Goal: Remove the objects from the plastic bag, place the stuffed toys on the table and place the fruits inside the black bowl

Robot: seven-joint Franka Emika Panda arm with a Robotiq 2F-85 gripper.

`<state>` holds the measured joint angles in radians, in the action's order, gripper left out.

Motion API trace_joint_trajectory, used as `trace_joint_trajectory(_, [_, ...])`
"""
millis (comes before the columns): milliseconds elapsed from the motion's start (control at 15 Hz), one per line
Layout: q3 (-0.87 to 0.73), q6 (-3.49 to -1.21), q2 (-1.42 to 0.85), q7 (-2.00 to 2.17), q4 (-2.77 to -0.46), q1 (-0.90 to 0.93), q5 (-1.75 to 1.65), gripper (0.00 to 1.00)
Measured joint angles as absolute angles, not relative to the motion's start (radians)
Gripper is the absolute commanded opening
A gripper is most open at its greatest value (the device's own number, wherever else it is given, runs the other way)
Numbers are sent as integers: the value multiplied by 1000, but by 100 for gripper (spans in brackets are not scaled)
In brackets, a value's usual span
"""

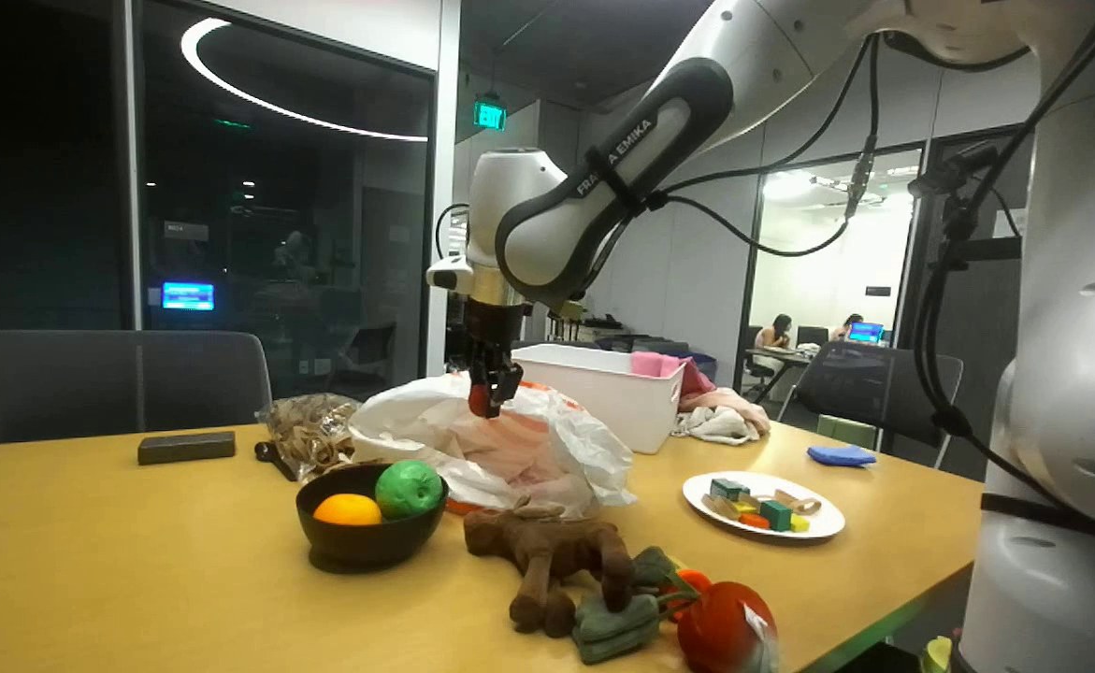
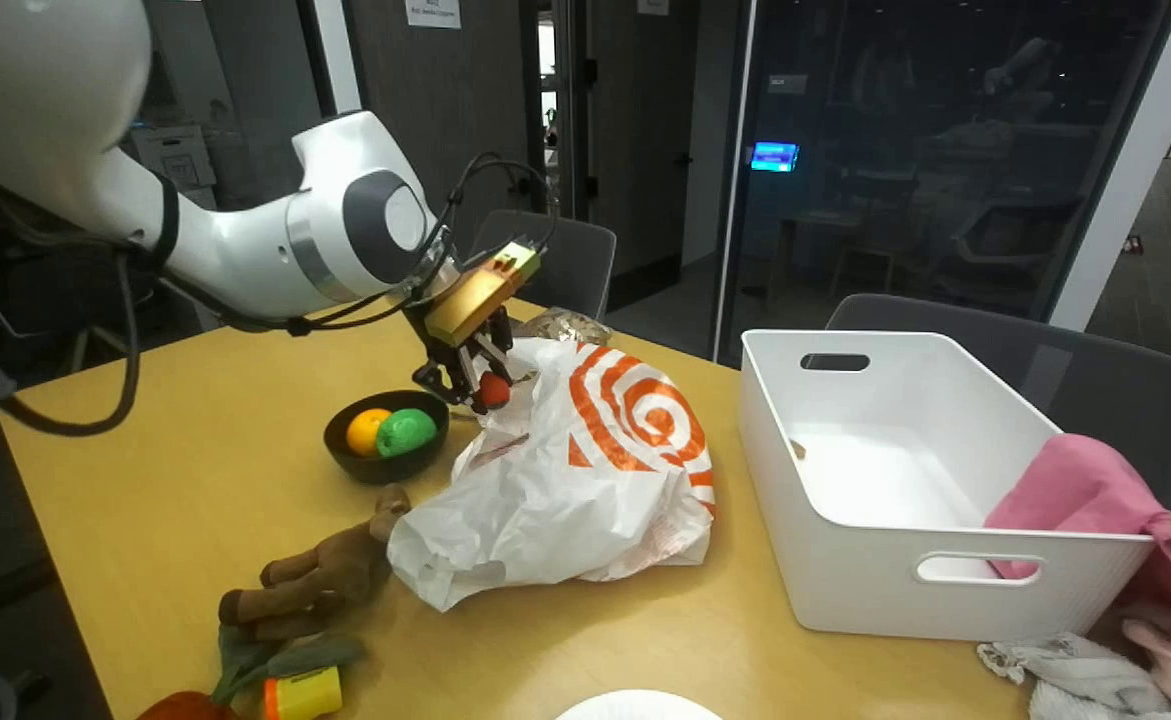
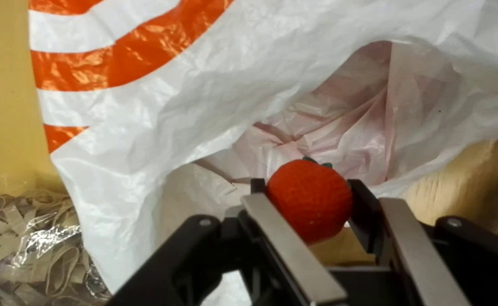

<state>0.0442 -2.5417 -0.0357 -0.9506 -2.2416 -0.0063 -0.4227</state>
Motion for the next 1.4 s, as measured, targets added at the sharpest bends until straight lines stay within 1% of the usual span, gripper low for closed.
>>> trace_joint_trajectory(400, [96, -2511, 6, -1289, -2325, 64, 48, 24])
trace_joint_trajectory(533, [111, -2478, 6, -1372, -2326, 91, 152, 24])
trace_joint_trajectory(933, [145, -2481, 4, -1406, -2315, 143, 177, 24])
trace_joint_trajectory(1400, [152, -2561, -60, -1352, -2292, 155, 17, 24])
